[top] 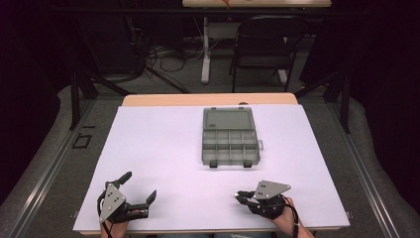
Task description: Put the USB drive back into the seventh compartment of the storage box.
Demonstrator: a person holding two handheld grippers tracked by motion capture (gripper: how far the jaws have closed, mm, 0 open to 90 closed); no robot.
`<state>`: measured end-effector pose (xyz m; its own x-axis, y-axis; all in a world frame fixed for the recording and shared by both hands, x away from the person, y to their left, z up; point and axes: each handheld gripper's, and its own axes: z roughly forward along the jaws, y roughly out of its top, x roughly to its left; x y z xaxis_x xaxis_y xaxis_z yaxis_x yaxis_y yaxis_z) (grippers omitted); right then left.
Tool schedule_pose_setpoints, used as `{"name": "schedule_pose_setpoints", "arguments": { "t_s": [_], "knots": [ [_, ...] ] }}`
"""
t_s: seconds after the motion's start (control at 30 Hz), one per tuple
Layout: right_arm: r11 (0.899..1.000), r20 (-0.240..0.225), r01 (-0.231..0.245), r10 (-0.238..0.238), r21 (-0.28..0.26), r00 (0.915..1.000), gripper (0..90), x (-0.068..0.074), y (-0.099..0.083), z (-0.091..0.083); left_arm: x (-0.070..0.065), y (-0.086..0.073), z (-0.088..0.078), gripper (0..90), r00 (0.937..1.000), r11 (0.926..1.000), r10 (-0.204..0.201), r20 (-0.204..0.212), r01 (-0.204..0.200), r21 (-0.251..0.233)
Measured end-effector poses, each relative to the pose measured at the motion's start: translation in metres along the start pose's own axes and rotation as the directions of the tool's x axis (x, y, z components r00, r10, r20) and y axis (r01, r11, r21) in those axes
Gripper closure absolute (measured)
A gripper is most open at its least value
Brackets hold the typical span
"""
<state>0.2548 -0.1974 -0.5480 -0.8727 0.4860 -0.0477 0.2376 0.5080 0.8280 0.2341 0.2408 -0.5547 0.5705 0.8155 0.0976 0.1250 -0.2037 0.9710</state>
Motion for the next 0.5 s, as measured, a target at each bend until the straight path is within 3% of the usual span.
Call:
{"name": "schedule_pose_setpoints", "arguments": {
  "t_s": [0.5],
  "knots": [
    [1.000,0.029,-0.008,0.008,-0.016,0.9995,78.9,-0.0056,-0.0003,-0.0063,-0.0001,0.0001,0.0000,0.2,1.0000,1.0000,0.001,-0.002,-0.001,0.000]
  ]
}}
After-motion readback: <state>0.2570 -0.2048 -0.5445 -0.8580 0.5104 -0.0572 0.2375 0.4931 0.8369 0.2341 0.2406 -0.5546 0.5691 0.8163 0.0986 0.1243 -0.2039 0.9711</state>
